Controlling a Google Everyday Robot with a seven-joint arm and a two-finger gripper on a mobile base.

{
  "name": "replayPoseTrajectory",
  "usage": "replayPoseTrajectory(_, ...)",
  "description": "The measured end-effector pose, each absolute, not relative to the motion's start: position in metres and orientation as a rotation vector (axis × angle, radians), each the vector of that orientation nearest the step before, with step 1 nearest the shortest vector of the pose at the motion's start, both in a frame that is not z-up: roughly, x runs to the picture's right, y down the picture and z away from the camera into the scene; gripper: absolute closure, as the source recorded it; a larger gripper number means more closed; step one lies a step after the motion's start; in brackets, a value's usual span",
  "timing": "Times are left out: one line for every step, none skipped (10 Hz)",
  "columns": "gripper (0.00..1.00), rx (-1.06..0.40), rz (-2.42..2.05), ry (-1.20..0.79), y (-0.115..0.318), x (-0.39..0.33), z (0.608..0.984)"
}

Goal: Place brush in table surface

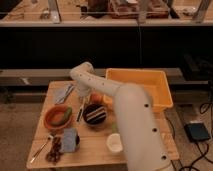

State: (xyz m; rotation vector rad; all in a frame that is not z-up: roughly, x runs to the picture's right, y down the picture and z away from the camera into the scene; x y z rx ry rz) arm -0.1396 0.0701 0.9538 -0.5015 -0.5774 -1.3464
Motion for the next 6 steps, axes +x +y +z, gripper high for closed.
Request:
replayPoseTrajectory(0.61,-0.504,-1.347,-0.581,0.072,-0.1405,0.9554)
replayPoseTrajectory(0.61,-0.506,-1.347,-0.583,0.0736,-0.1413,0.9566)
replayPoseTrajectory(0.61,-0.51,-1.346,-0.584,0.0748,-0.1409,0.9575)
replayPoseTrajectory(0.61,-0.514,-1.347,-0.585,0.0761,-0.1411,0.9585)
replayPoseTrajectory(0.61,-0.515,-1.347,-0.587,0.077,-0.1422,0.9591)
replayPoseTrajectory(0.63,-0.516,-1.347,-0.588,0.0774,-0.1426,0.9594)
